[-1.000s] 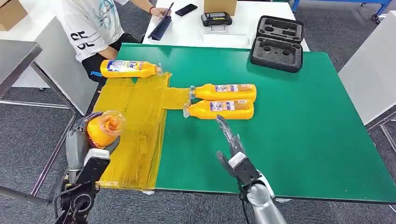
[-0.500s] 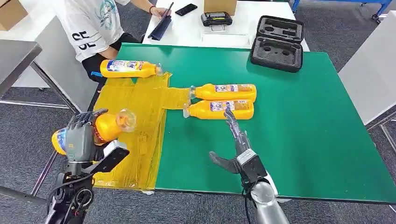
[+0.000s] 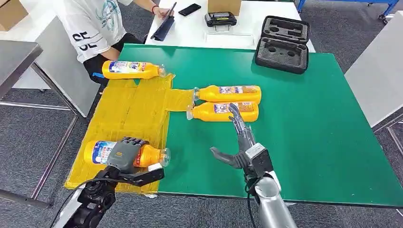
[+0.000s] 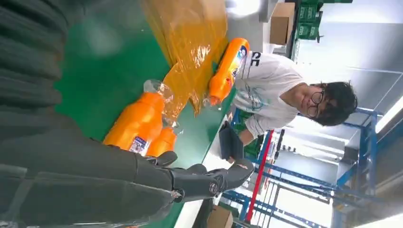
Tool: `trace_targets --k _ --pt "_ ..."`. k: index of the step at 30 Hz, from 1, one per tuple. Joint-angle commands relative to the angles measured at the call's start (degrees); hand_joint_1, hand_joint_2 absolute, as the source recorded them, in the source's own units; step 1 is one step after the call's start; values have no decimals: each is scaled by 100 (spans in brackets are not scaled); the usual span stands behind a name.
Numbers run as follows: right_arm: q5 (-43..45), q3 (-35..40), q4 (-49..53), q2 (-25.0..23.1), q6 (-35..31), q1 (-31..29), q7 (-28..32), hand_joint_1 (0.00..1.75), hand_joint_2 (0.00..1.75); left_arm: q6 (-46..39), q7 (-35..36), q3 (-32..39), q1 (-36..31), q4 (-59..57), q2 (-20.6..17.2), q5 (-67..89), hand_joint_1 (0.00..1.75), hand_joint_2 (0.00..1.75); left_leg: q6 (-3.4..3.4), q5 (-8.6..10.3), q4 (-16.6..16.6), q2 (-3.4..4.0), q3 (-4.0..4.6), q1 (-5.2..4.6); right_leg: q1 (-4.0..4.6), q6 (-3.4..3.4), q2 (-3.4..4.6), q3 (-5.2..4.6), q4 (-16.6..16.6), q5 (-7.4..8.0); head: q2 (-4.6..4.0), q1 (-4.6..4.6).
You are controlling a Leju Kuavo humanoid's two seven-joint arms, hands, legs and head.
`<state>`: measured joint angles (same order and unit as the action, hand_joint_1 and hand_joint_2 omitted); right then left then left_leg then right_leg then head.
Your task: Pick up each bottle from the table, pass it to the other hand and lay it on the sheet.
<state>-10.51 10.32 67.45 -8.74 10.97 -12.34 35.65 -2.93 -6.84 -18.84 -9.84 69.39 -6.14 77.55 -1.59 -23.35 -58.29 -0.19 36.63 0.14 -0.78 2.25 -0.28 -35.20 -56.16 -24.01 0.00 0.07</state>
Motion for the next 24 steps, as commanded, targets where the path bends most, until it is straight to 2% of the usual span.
trace_targets --k 1,7,8,10,13,24 --pt "29 10 -554 49 -14 -274 27 0 175 69 40 -510 -316 -739 -182 -56 175 175 9 -10 9 3 -42 2 2 -11 2 40 6 -11 0 0" --pt "29 10 -554 49 -14 -274 27 0 175 69 40 -510 -316 -739 -182 -56 175 175 5 -2 6 3 -18 2 3 -6 2 17 5 -3 0 0" --pt "29 10 -554 49 -14 -274 27 0 175 69 40 -510 -316 -739 -182 -56 175 175 12 -14 9 9 -52 6 8 -14 9 50 9 -11 0 0" --pt "29 10 -554 49 -14 -274 27 0 175 69 40 -510 -316 -739 -182 -56 175 175 4 0 6 3 -19 1 2 -5 2 19 4 -2 0 0" --pt "29 10 -554 49 -14 -274 27 0 175 69 40 -510 -316 -739 -182 -56 175 175 8 -7 7 7 -40 4 5 -10 6 41 7 -8 0 0" --pt "29 10 -554 49 -14 -274 27 0 175 69 40 -510 -316 -739 -182 -56 175 175 7 -4 7 6 -35 3 4 -8 5 36 6 -6 0 2"
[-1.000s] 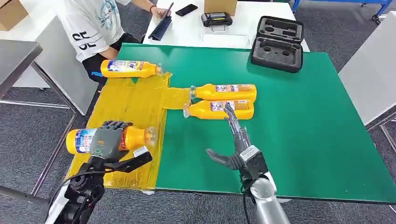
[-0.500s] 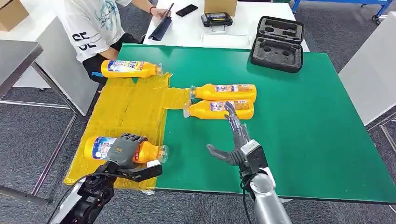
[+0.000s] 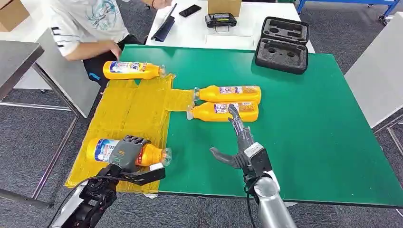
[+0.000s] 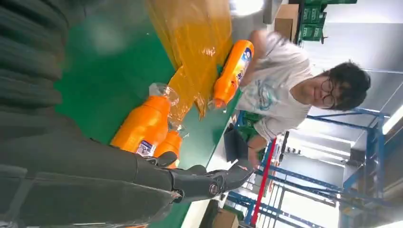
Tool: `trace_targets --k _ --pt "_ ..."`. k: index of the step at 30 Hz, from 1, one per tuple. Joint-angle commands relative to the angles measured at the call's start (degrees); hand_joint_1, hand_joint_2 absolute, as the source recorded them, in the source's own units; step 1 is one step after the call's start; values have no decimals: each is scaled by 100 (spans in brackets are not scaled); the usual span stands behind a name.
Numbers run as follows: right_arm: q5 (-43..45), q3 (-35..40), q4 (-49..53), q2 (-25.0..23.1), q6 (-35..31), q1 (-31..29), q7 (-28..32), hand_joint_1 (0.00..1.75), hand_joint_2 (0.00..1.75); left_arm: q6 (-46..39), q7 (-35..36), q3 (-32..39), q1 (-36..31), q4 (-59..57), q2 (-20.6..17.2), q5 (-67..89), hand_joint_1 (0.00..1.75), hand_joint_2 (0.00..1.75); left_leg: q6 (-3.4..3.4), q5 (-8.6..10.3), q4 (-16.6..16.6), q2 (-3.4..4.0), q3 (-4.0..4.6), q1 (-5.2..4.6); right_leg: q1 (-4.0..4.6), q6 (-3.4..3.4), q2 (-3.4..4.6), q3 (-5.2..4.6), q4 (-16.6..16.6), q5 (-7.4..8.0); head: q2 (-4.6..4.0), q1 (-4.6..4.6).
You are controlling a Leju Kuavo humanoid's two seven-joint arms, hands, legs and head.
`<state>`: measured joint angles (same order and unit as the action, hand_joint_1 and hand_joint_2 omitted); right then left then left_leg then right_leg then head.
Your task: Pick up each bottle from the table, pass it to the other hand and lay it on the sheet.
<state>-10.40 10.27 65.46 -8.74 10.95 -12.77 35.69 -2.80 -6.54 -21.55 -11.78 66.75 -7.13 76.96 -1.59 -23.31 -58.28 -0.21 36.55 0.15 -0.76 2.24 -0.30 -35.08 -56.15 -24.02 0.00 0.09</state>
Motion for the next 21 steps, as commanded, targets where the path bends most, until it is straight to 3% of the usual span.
trace_targets --k 1,11,12,13,16,19,21 --pt "18 15 -356 49 -12 -232 22 0 175 56 10 -239 -122 -474 -84 3 175 175 6 -7 6 6 -25 1 1 -7 6 22 6 -5 0 -2" --pt "18 15 -356 49 -12 -232 22 0 175 56 10 -239 -122 -474 -84 3 175 175 7 -8 6 7 -28 2 2 -8 7 26 5 -6 0 -2" --pt "18 15 -356 49 -12 -232 22 0 175 56 10 -239 -122 -474 -84 3 0 175 4 -3 5 5 -15 0 0 -5 5 12 4 -2 0 -2" --pt "-58 297 -910 -17 139 -392 -174 0 175 1990 -454 -664 -753 -1346 -449 -391 0 175 4 -3 6 5 -17 0 0 -5 5 14 4 -2 0 -2" --pt "-46 481 -1518 -105 -121 -610 167 0 175 1522 -859 -680 -1170 -2281 -474 -481 0 175 14 -3 14 10 -43 8 9 -16 11 38 12 0 0 4" --pt "-35 487 -1524 -86 -124 -645 169 0 175 1519 -883 -689 -1226 -2322 -474 -483 0 175 9 11 16 -17 -43 -2 -1 -9 -26 47 5 0 0 -6" --pt "-29 481 -1508 -72 -122 -650 171 0 175 1511 -880 -696 -1220 -2310 -460 -483 0 175 20 -2 18 7 -71 4 5 -17 -1 65 8 1 0 9"
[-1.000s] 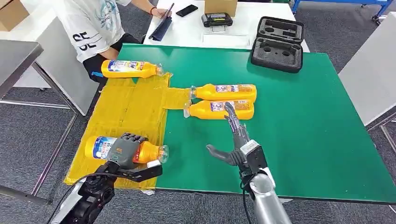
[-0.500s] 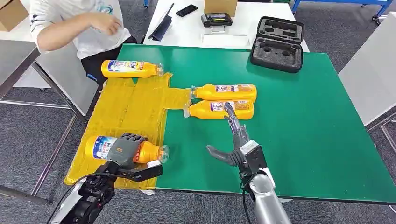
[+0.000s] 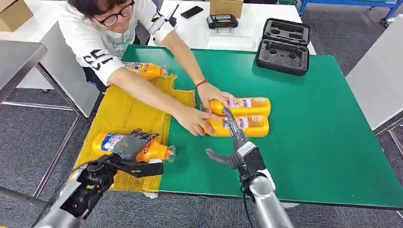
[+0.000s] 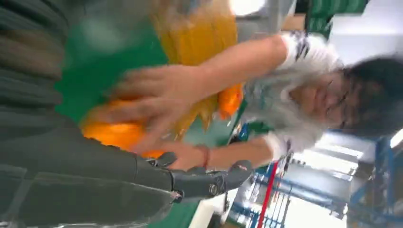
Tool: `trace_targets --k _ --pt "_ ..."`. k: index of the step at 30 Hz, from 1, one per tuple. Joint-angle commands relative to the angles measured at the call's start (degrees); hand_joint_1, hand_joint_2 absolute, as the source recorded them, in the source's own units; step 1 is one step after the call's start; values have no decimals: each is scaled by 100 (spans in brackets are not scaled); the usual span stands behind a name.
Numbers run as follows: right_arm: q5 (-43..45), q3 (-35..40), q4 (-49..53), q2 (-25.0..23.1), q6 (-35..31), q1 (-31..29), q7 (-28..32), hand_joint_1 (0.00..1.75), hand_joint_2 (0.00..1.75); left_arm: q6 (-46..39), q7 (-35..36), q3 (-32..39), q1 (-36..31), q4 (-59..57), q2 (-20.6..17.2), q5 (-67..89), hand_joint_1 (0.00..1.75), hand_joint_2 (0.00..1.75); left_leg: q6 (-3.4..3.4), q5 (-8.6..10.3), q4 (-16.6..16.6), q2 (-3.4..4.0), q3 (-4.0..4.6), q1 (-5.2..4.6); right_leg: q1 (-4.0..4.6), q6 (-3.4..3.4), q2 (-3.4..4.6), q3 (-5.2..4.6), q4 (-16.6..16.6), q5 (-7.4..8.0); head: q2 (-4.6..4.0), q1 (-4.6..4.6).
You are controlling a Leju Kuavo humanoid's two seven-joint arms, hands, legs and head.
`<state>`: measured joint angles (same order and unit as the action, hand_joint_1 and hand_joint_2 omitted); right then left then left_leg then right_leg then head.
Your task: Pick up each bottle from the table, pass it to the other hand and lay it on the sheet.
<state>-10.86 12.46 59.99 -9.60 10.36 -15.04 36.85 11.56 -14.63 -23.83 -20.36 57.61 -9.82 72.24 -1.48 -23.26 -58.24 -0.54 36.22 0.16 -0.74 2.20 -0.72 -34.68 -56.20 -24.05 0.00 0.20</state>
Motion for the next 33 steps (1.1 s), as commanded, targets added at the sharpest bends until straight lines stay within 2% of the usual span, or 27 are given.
trace_targets --k 1,4,13,19,27,33 --pt "31 264 -917 25 -57 -407 58 0 175 85 -71 -486 -342 -1357 -187 -12 0 175 3 -1 8 13 -33 -2 -2 -6 14 30 5 0 0 -6" --pt "52 290 -880 44 -46 -396 40 0 175 201 -108 -501 -331 -1311 -198 -88 0 175 7 0 16 37 -57 0 0 -14 37 48 16 5 0 -6" --pt "69 315 -950 64 -93 -452 23 0 175 426 -350 -582 -662 -1467 -364 -219 0 175 13 0 13 32 -79 1 10 -26 32 65 9 7 0 -6" --pt "148 324 -739 168 -114 -308 -14 0 175 720 -714 -754 -867 -1219 -732 -548 0 175 18 3 7 31 -74 11 16 -34 31 56 -2 11 0 -6" --pt "148 324 -739 168 -114 -308 -14 0 175 720 -714 -754 -867 -1219 -732 -548 0 175 27 4 16 48 -74 14 19 -43 49 47 3 15 0 -6" --pt "146 315 -648 200 -128 -237 -47 0 175 902 -755 -870 -931 -916 -928 -721 0 175 32 -2 6 45 -70 13 17 -37 48 43 -6 8 0 -6"
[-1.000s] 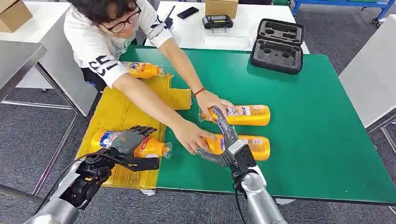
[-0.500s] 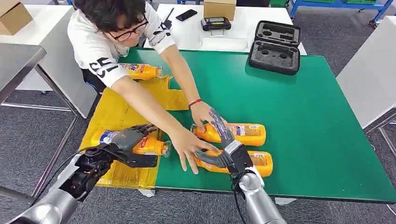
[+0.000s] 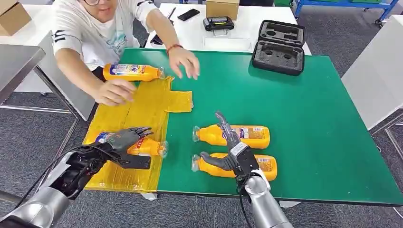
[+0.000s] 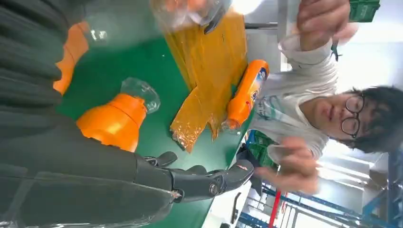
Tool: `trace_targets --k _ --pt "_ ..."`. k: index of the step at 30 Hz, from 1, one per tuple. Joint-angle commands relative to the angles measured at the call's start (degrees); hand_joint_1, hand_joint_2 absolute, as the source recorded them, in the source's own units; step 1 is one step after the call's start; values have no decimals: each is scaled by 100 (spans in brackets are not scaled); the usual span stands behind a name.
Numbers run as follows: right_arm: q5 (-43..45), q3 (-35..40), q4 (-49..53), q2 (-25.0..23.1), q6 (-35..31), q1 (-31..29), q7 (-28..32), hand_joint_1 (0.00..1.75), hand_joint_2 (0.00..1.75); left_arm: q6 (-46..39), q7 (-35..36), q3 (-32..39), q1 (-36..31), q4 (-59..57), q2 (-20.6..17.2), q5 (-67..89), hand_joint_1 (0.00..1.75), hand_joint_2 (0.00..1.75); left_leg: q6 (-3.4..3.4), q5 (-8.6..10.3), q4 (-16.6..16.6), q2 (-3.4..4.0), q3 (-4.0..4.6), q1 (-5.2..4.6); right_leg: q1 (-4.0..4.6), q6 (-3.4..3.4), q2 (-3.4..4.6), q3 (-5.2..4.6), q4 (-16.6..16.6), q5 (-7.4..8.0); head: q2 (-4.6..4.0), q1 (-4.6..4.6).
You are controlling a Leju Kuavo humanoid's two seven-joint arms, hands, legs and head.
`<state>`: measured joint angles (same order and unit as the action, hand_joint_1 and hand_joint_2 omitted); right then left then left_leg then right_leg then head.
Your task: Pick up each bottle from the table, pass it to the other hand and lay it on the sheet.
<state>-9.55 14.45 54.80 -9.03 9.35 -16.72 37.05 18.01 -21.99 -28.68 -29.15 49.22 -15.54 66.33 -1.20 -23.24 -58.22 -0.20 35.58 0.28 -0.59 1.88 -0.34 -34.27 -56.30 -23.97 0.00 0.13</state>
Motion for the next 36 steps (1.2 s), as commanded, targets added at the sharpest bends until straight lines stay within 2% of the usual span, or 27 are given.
trace_targets --k 1,7,21,26,36 --pt "7 116 -136 146 -20 -73 -84 0 175 338 -28 -490 -118 -3 -470 -180 0 175 4 -3 3 7 -4 0 1 -4 7 0 2 0 0 0" --pt "-13 87 -2 210 -30 149 -61 0 175 661 -153 -650 -212 416 -874 -594 0 175 11 -7 1 11 2 6 6 -9 14 -6 2 -1 0 0" --pt "-46 -22 326 218 -60 367 -113 0 175 793 -174 -1001 -571 290 -757 -728 0 175 9 -4 -2 -2 52 4 0 -3 4 -54 1 -4 0 -2" --pt "-127 -110 340 209 -26 387 -154 0 175 1118 -478 -1328 -829 665 -1036 -1462 0 175 11 -8 -6 -6 59 7 4 -5 1 -59 -3 -8 0 -2" --pt "-120 -161 234 193 -4 303 -163 0 175 1177 -470 -1513 -983 1017 -1106 -1935 0 175 10 -9 -3 1 59 6 3 -4 8 -61 0 -8 0 2"
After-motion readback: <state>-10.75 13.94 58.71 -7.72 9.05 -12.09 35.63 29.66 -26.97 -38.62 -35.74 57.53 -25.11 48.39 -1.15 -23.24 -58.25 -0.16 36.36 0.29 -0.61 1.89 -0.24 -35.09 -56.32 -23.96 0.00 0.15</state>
